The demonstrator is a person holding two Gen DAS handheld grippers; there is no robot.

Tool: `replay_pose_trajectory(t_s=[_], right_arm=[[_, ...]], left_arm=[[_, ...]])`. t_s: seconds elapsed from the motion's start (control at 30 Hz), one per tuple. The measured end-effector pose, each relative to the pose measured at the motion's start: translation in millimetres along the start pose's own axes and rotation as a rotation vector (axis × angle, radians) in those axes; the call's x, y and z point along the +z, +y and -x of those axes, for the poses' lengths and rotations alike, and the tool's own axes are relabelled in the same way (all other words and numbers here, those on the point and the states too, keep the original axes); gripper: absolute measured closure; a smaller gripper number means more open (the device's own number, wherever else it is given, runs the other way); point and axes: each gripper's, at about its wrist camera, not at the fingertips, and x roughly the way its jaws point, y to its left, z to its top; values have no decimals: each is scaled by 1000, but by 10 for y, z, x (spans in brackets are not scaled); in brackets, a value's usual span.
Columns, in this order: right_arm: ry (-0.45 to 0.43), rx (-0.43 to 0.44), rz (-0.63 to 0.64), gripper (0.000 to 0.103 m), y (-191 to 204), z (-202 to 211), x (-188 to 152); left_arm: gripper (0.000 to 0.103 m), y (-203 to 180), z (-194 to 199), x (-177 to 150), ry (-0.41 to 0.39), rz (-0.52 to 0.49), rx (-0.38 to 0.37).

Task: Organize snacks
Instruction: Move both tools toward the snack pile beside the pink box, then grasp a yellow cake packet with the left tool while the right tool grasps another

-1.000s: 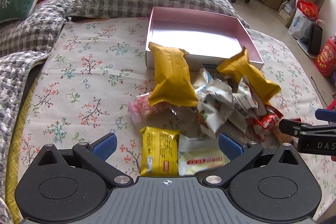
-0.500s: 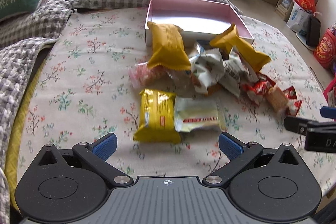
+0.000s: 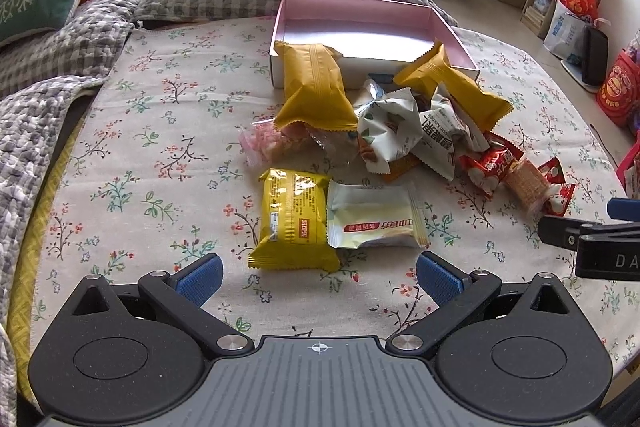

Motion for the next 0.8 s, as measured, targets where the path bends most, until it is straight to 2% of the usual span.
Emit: replay_pose_trajectory(t_s=[0.17, 0.33, 0.5, 0.63, 0.8], right_arm=[[-13, 2, -2, 8, -3, 0, 27], [-7, 2, -24, 24, -64, -34, 56], [-9, 15, -36, 29, -143, -49, 125], [-9, 29, -23, 30, -166, -114, 289], [27, 110, -4, 32, -146, -324, 578]], left_arm=[[0, 8, -13, 5, -1, 2, 3], [0, 41, -56, 17, 10, 6, 6], [1, 134, -73, 107, 9, 32, -9], [1, 180, -74, 299, -5, 39, -8], [2, 251, -188, 686, -3, 73, -33]])
